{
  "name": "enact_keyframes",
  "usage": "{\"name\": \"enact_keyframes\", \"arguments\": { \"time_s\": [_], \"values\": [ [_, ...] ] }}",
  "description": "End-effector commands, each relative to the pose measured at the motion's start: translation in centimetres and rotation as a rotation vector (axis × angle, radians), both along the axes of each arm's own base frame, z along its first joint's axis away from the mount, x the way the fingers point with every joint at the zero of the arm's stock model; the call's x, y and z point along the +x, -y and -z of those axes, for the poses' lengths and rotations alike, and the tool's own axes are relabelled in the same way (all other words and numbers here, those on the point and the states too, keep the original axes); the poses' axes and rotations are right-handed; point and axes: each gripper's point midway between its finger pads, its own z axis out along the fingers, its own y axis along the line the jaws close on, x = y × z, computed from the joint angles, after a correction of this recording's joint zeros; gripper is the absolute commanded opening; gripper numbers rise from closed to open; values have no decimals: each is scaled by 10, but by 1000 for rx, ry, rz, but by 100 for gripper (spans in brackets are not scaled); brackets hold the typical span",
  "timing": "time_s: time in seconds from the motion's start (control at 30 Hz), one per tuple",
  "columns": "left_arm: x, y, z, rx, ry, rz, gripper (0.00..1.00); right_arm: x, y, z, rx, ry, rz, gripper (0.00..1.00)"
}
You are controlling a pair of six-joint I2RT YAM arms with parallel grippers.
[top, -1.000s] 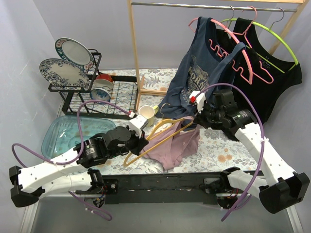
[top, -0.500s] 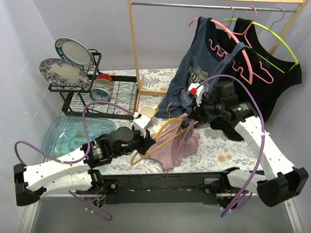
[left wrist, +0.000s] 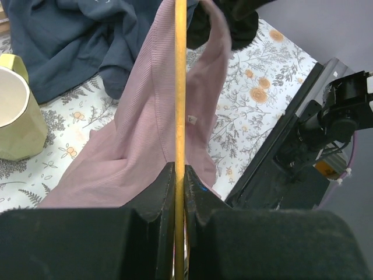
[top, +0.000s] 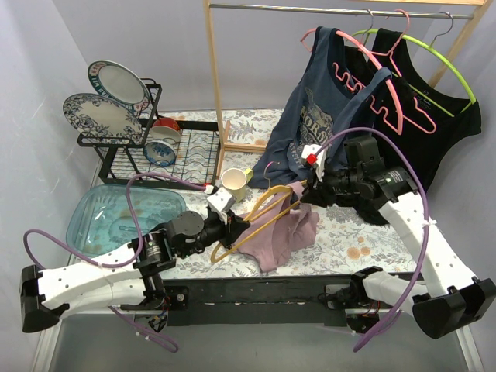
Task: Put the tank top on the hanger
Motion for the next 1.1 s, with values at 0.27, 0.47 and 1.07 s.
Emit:
{"name": "enact_keyframes", "arguments": {
  "time_s": [0.27,0.47,1.07],
  "values": [
    [-11,2,-31,-103,126,90,0,3,19,-34,-152,326,-233,78],
    [-22,12,-37,-113,144,181,0,-18,-3,-26,-54,363,-480,77],
    [-20,21,-48,-197,189,185,0,-43,-34,-21,94,188,-586,30]
  ]
}}
